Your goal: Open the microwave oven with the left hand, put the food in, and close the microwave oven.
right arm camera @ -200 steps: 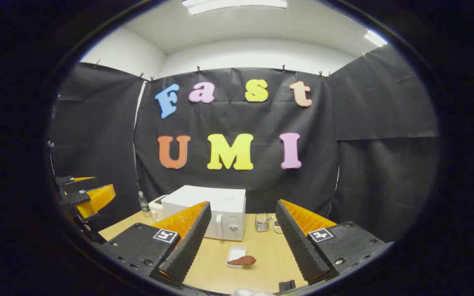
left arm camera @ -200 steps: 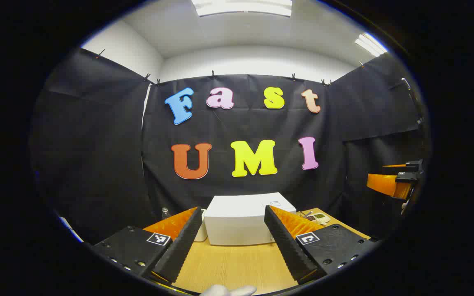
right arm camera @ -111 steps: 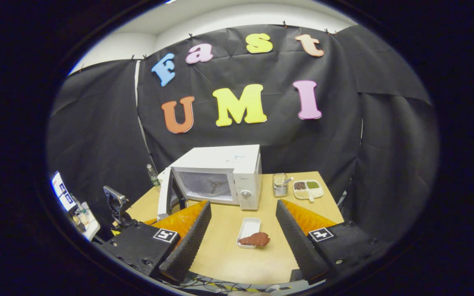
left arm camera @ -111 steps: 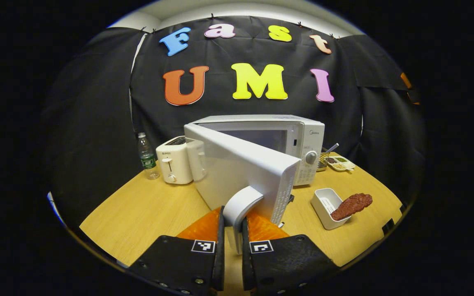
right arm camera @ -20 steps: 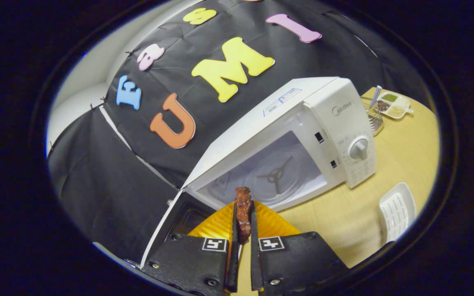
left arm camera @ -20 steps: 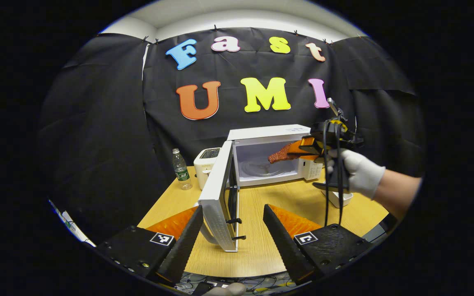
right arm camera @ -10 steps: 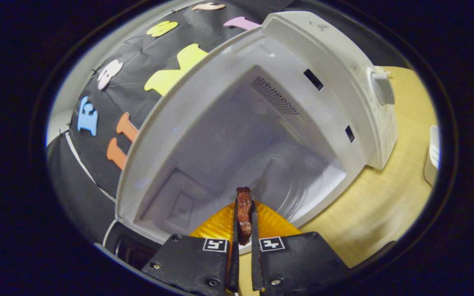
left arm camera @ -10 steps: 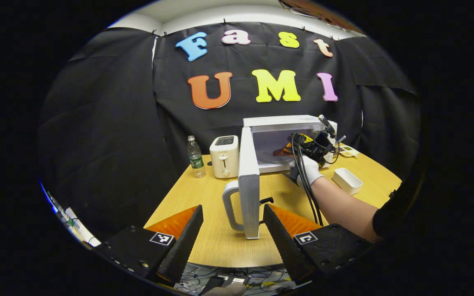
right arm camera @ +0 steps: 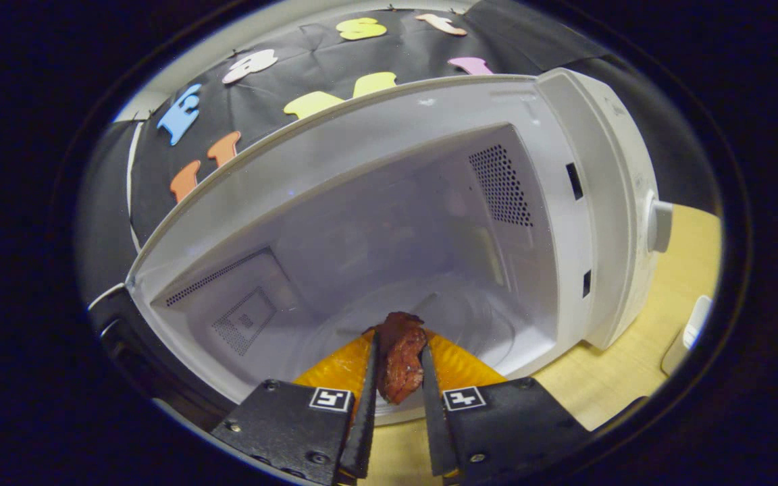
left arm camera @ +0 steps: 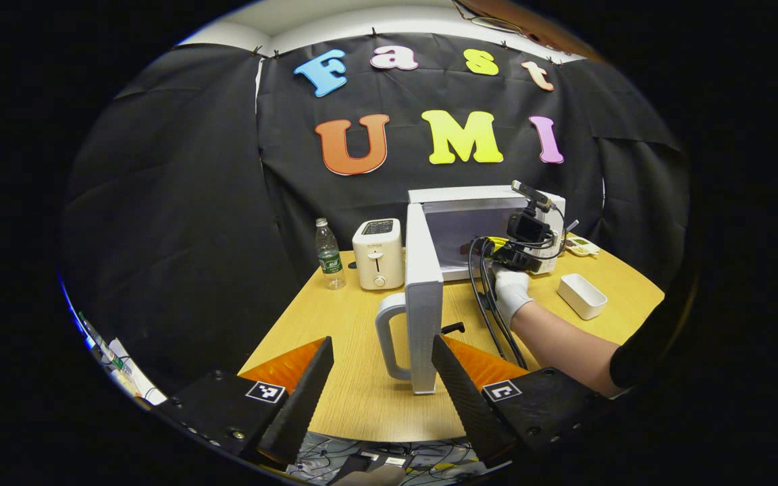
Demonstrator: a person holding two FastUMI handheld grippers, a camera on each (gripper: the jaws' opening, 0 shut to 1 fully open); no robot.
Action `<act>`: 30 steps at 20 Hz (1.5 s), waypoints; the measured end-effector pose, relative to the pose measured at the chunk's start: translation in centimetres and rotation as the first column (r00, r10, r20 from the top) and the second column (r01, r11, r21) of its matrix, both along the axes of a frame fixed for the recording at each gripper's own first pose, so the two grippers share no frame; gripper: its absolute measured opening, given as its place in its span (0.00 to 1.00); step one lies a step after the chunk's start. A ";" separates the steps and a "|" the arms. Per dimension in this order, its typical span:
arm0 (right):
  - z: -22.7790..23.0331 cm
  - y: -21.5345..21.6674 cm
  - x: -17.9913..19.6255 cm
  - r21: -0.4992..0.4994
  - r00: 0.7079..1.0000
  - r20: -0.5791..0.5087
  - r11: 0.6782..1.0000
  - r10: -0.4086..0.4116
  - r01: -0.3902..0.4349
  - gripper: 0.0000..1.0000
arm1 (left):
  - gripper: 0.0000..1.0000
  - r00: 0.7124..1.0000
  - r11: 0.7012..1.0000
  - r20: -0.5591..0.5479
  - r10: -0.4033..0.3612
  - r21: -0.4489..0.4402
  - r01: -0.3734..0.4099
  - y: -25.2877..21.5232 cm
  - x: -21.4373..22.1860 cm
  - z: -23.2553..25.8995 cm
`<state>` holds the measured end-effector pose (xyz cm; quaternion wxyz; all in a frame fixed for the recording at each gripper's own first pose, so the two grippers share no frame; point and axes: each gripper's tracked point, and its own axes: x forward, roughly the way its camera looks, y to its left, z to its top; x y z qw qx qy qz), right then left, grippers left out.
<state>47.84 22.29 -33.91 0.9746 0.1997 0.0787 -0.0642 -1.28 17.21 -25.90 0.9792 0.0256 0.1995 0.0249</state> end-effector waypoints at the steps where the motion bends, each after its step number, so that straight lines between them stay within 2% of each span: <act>1: -0.1 -0.1 0.2 -0.022 1.000 -0.006 1.000 -0.001 0.001 0.40 | 0.90 1.000 1.000 -0.005 0.009 0.002 -0.009 0.2 0.0 0.0; 2: -0.1 -0.1 0.4 -0.038 1.000 -0.010 0.999 0.011 -0.011 0.51 | 0.90 1.000 1.000 -0.005 0.015 0.001 -0.015 0.2 0.2 -0.1; 3: 0.0 0.1 0.4 -0.043 1.000 -0.010 0.999 0.019 -0.020 0.43 | 0.90 1.000 1.000 -0.004 0.022 0.003 -0.022 0.4 0.3 -0.1; 4: 0.3 0.2 0.4 -0.038 1.000 -0.006 0.999 0.027 -0.027 0.55 | 0.90 1.000 1.000 -0.006 0.024 0.002 -0.024 0.4 0.4 -0.1; 5: 0.6 0.1 0.3 -0.061 1.000 0.006 0.998 0.023 -0.022 0.49 | 0.90 1.000 1.000 -0.007 0.027 0.003 -0.027 0.4 0.5 -0.2; 6: 1.0 -0.2 0.3 -0.085 1.000 0.013 0.996 0.017 -0.016 0.60 | 0.90 1.000 1.000 -0.009 0.025 0.003 -0.025 0.2 0.5 -0.3; 7: 1.3 -0.1 0.3 -0.100 1.000 0.022 0.995 0.020 -0.018 0.59 | 0.90 1.000 1.000 -0.004 0.027 0.008 -0.027 0.0 0.7 -0.1; 9: 1.4 0.4 0.3 -0.082 0.999 0.016 0.995 0.052 -0.050 0.88 | 0.90 1.000 1.000 0.016 0.024 0.015 -0.024 0.1 0.9 0.6; 10: 1.4 0.4 0.0 -0.077 0.998 0.013 0.995 0.061 -0.060 0.87 | 0.90 0.999 0.999 0.020 0.028 0.018 -0.028 -0.1 1.2 0.6; 11: 1.8 0.1 -0.6 -0.079 0.998 0.017 0.995 0.058 -0.056 0.98 | 0.90 0.999 1.000 0.022 0.024 0.013 -0.025 -0.3 1.3 0.7; 13: 2.9 -0.2 -2.1 -0.082 0.997 0.019 0.994 0.070 -0.069 0.99 | 0.90 0.999 1.000 0.029 0.025 0.014 -0.025 -0.3 1.5 1.2; 14: 3.8 -0.2 -3.0 -0.085 0.997 0.011 0.993 0.083 -0.081 0.89 | 0.90 0.999 0.999 0.029 0.030 0.014 -0.030 -0.2 1.5 1.3; 16: 5.9 -0.4 -5.7 -0.111 0.993 0.000 0.987 0.115 -0.114 0.90 | 0.90 0.998 0.999 0.045 0.040 -0.008 -0.040 0.0 1.8 2.3; 17: 7.3 -0.7 -7.3 -0.125 0.992 -0.008 0.984 0.125 -0.125 1.00 | 0.90 0.998 0.999 0.051 0.046 -0.031 -0.044 0.0 1.9 3.0; 19: 10.2 -1.3 -10.6 -0.159 0.987 -0.023 0.974 0.162 -0.163 1.00 | 0.90 0.997 0.997 0.065 0.044 -0.062 -0.040 -0.2 2.4 4.2; 20: 11.6 -1.5 -12.1 -0.183 0.982 -0.036 0.965 0.185 -0.188 0.90 | 0.90 0.996 0.998 0.081 0.041 -0.058 -0.037 -0.3 2.5 5.3; 21: 13.2 -2.1 -14.2 -0.220 0.977 -0.050 0.952 0.205 -0.211 0.90 | 0.90 0.995 0.998 0.095 0.034 -0.052 -0.030 -0.2 2.7 6.2; 23: 16.1 -4.0 -18.4 -0.283 0.971 -0.077 0.929 0.228 -0.241 0.90 | 0.90 0.990 0.999 0.137 0.017 -0.033 -0.013 -0.4 2.8 8.3; 24: 17.7 -5.2 -20.5 -0.310 0.970 -0.085 0.919 0.229 -0.244 1.00 | 0.90 0.987 1.000 0.159 0.004 -0.021 -0.001 -0.6 3.0 9.3; 27: 21.7 -9.4 -26.3 -0.380 0.972 -0.088 0.894 0.219 -0.236 1.00 | 0.90 0.977 0.999 0.209 -0.031 -0.011 0.035 -1.6 3.4 11.6; 29: 22.6 -12.5 -29.8 -0.410 0.975 -0.103 0.884 0.198 -0.223 1.00 | 0.90 0.970 0.998 0.238 -0.054 -0.001 0.055 -2.5 3.9 12.6; 30: 22.9 -14.1 -31.6 -0.408 0.977 -0.109 0.889 0.181 -0.210 0.92 | 0.90 0.965 0.998 0.252 -0.065 0.002 0.066 -3.0 4.1 13.0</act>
